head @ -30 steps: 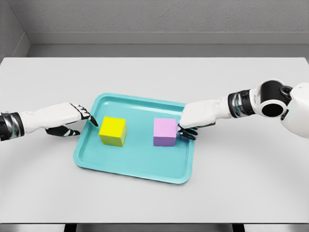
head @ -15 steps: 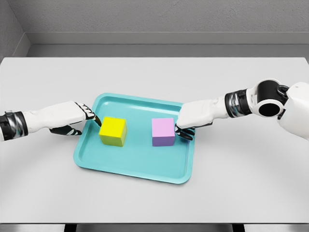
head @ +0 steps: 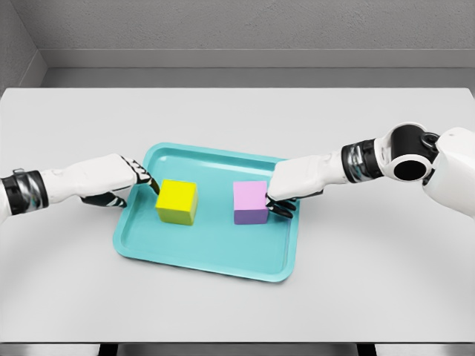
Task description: Push two cubes
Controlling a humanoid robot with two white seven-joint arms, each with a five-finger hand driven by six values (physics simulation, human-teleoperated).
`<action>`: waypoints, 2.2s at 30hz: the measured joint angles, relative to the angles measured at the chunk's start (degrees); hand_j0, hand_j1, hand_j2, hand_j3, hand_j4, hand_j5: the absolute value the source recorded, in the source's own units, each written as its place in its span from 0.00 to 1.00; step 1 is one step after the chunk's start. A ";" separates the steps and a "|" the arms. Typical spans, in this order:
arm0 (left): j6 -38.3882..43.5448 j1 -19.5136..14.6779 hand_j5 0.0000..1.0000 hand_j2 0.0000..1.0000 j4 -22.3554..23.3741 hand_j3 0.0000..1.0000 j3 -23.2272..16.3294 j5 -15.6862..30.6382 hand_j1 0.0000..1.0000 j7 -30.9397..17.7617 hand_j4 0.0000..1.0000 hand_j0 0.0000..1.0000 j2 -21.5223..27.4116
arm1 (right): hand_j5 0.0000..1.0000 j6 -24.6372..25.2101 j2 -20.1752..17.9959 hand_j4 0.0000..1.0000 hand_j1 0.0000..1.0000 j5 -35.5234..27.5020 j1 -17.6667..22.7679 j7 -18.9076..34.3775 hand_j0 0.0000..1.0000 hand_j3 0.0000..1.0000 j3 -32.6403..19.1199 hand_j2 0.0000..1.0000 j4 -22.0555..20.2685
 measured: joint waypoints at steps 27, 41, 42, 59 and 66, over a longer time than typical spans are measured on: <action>0.13 3.34 0.63 0.63 -6.26 0.63 -1.45 7.35 0.63 -1.72 0.63 0.63 1.98 | 0.12 0.00 -1.81 0.12 0.12 0.02 -2.20 0.00 0.12 0.12 0.38 0.12 2.55; 0.16 2.46 0.61 0.61 -4.47 0.61 -1.54 7.08 0.61 -1.72 0.61 0.61 1.36 | 0.12 0.01 1.14 0.12 0.12 1.00 -2.37 0.00 0.12 0.12 2.64 0.12 5.12; 0.16 2.46 0.61 0.61 -3.88 0.61 -1.55 7.03 0.61 -1.72 0.61 0.61 1.28 | 0.12 0.01 1.27 0.12 0.12 1.01 -2.37 0.00 0.12 0.12 2.79 0.12 5.13; 0.15 2.64 0.59 0.59 -2.57 0.59 -2.10 6.81 0.59 -1.72 0.59 0.59 -0.12 | 0.12 0.00 2.83 0.12 0.12 1.25 -2.46 0.01 0.12 0.12 3.17 0.12 5.08; 0.15 2.99 0.55 0.55 -2.58 0.55 -2.66 6.88 0.55 -1.72 0.55 0.55 0.01 | 0.12 0.00 3.37 0.12 0.12 1.30 -2.46 0.00 0.12 0.12 3.17 0.12 5.08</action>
